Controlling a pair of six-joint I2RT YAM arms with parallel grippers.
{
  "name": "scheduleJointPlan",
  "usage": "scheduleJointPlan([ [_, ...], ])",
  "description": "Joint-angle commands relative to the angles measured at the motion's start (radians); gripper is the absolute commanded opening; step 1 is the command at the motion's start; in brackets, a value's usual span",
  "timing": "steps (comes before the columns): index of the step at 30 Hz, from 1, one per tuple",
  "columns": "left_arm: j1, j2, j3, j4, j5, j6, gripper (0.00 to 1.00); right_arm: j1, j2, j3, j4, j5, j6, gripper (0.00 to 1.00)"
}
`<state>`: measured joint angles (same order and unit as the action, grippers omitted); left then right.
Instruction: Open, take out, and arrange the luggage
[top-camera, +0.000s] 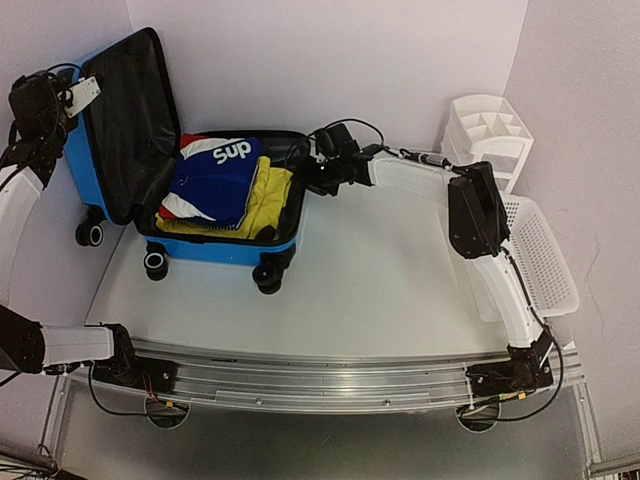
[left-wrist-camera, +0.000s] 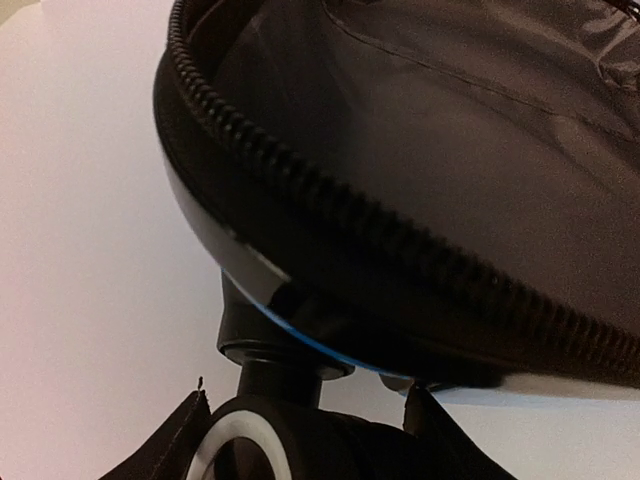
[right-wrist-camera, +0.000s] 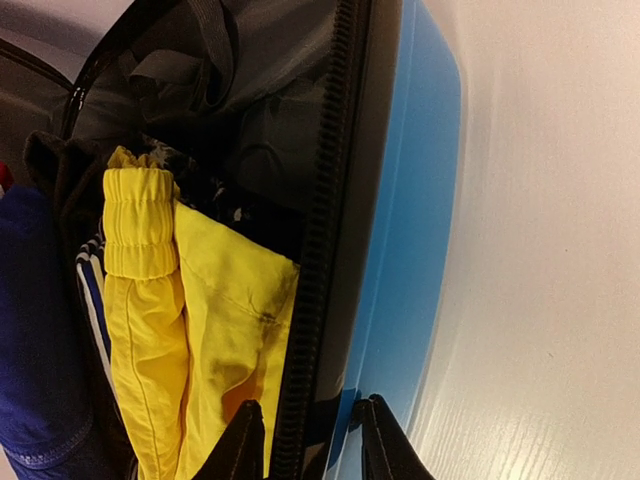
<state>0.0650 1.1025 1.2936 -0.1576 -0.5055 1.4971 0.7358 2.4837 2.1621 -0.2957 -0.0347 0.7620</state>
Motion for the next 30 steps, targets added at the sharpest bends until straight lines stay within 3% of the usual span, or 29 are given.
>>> scheduleJointPlan([
  [1, 0.041, 0.026, 0.027, -0.123, -0.037, -0.063, 0.22, 0.002, 0.034, 0.05, 0.107, -0.082, -0.06, 0.28],
  [5, 0.062, 0.024, 0.051, -0.192, -0.075, -0.06, 0.54, 0.002, 0.01, 0.033, 0.107, -0.112, -0.082, 0.34],
  [9, 0.063, 0.003, 0.066, -0.326, -0.124, -0.042, 0.76, 0.002, -0.025, 0.005, 0.107, -0.12, -0.099, 0.39],
  [15, 0.063, -0.03, 0.065, -0.51, -0.193, -0.031, 0.97, 0.002, -0.058, -0.005, 0.107, -0.143, -0.116, 0.42],
  [23, 0.063, -0.096, 0.099, -0.588, -0.149, -0.043, 1.0, 0.004, -0.111, -0.041, 0.107, -0.159, -0.134, 0.46],
  [30, 0.063, -0.12, 0.224, -0.667, -0.04, -0.113, 1.0, 0.004, -0.129, -0.044, 0.107, -0.175, -0.146, 0.48],
])
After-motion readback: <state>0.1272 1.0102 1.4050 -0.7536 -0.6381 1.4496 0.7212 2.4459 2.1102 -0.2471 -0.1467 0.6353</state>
